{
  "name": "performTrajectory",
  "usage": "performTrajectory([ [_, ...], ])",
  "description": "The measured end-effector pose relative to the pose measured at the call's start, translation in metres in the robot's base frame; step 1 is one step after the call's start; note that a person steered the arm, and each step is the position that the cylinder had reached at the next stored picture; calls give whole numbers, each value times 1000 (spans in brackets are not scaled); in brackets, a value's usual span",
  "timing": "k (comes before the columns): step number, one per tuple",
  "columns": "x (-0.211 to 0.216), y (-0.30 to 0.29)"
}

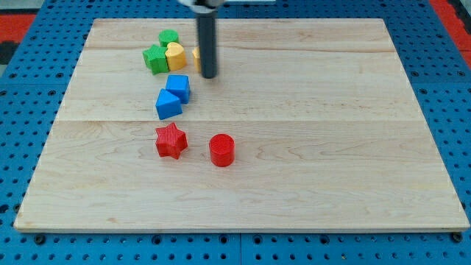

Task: Push yellow hexagon into the yellow heart

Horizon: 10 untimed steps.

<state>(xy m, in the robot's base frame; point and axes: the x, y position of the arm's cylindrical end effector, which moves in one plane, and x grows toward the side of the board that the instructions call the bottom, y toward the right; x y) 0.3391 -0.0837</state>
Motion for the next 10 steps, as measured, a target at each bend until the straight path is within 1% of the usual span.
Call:
performTrajectory([
  [1,0,-7],
  [2,9,40],
  [3,-6,71],
  [4,-23,38],
  [5,-8,15],
  [6,-4,35],
  [7,-4,38],
  [9,-4,34],
  [10,-2,21],
])
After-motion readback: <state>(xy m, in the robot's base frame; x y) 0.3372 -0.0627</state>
